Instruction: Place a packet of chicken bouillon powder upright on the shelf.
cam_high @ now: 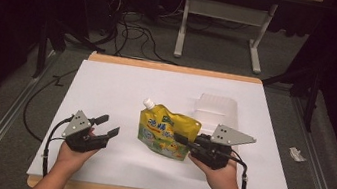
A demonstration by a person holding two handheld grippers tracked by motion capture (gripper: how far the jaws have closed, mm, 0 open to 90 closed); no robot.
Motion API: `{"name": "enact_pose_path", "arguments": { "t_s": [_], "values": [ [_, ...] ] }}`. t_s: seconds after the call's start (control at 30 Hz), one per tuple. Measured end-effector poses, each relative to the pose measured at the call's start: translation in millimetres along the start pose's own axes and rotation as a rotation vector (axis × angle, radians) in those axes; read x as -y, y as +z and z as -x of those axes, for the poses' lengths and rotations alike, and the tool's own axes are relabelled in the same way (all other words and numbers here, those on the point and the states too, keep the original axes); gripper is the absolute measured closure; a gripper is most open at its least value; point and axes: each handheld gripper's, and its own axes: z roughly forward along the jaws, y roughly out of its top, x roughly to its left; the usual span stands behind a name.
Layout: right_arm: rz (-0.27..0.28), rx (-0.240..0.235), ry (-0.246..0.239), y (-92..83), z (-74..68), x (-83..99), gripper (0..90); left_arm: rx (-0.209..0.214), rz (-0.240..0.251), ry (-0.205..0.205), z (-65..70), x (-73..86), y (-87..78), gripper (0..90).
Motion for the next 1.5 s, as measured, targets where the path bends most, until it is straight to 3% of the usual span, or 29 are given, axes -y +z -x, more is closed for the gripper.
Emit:
{"name": "enact_pose_path", "arguments": {
  "t_s": [0.4,0.63,0.7,1.07,1.5],
  "values": [
    [0.071,0.084,-0.023,-36.7,11.0,-23.9,88.4,0.003,-0.002,0.000,-1.4,0.3,-0.7,37.8],
    [0.062,0.155,-0.033,-58.1,30.2,-34.1,88.4,0.009,-0.010,-0.001,-0.9,1.8,-0.2,37.8],
    [0.058,0.188,-0.032,-65.9,41.4,-36.6,88.4,0.007,-0.014,0.006,-1.8,2.3,0.1,37.8],
    [0.030,0.282,0.000,-80.9,82.9,-29.3,88.5,0.011,-0.016,0.004,-1.6,1.3,-2.0,37.9],
    [-0.003,0.294,0.027,-81.8,120.6,-14.5,88.6,0.008,-0.013,0.005,-2.9,2.9,-0.7,38.2]
  ]
}}
